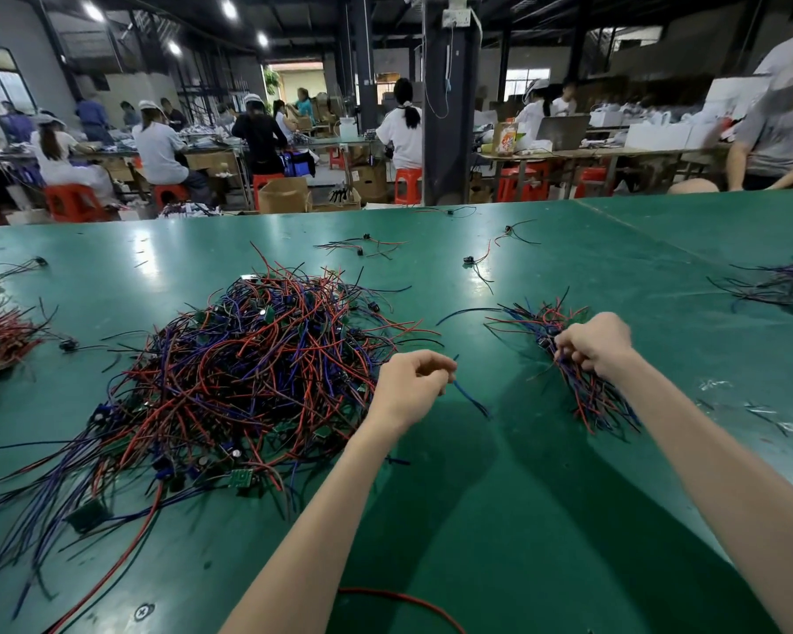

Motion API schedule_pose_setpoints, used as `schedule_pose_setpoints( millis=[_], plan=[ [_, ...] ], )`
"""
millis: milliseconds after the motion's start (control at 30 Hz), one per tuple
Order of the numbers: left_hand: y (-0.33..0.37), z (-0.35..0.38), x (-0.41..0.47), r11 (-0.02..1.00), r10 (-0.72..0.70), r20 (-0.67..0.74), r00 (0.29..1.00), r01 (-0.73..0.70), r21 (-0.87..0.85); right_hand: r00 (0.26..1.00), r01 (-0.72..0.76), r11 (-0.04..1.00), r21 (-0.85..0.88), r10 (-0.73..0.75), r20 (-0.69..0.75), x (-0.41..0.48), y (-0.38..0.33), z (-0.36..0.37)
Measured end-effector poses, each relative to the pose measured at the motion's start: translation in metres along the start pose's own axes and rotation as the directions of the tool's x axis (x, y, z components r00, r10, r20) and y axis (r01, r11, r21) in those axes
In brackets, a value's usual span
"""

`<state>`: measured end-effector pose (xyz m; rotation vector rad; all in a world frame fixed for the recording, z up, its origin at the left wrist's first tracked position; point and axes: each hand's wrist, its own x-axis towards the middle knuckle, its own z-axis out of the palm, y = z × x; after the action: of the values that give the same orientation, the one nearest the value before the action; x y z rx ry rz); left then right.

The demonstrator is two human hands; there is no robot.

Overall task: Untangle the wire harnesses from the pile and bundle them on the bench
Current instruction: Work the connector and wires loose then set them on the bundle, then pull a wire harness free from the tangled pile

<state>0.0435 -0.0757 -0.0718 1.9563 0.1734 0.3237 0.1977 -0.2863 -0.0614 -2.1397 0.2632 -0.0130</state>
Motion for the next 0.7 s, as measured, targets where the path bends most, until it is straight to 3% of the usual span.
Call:
schedule_pose_setpoints(
  millis=[100, 167, 300, 467, 567, 633, 700],
  plan=[
    [-0.006, 0.001, -0.005, 0.908, 0.103, 0.005, 0.995, -0.096, 0.408, 0.99, 0.075, 0.966, -0.248, -0.101, -0.095, -0.008, 0.002, 0.003],
    [-0.002, -0.001, -0.007, 0.833, 0.145, -0.008, 0.989, -0.118, 0.541, 0.963, 0.116, 0.902, -0.416, -0.205, -0.177, -0.018, 0.001, 0.006],
    [0.018, -0.022, -0.005, 0.81, 0.285, -0.184, 0.941, -0.133, 0.572, 0.839, 0.289, 0.754, -0.59, -0.496, -0.223, -0.042, -0.001, 0.013],
    [0.031, -0.076, 0.015, 0.787, 0.341, -0.448, 0.826, 0.009, 0.617, 0.707, 0.518, 0.621, -0.587, -0.698, -0.115, -0.071, -0.005, 0.035],
    [0.025, -0.112, 0.032, 0.68, 0.274, -0.483, 0.832, 0.188, 0.708, 0.685, 0.591, 0.567, -0.574, -0.728, -0.013, -0.085, -0.004, 0.054],
    [0.014, -0.138, 0.041, 0.541, 0.125, -0.49, 0.863, 0.355, 0.763, 0.677, 0.625, 0.526, -0.577, -0.733, 0.065, -0.09, 0.0, 0.064],
    [0.001, -0.156, 0.045, 0.476, -0.05, -0.495, 0.867, 0.457, 0.751, 0.669, 0.652, 0.507, -0.564, -0.735, 0.112, -0.092, 0.005, 0.07]
  ],
)
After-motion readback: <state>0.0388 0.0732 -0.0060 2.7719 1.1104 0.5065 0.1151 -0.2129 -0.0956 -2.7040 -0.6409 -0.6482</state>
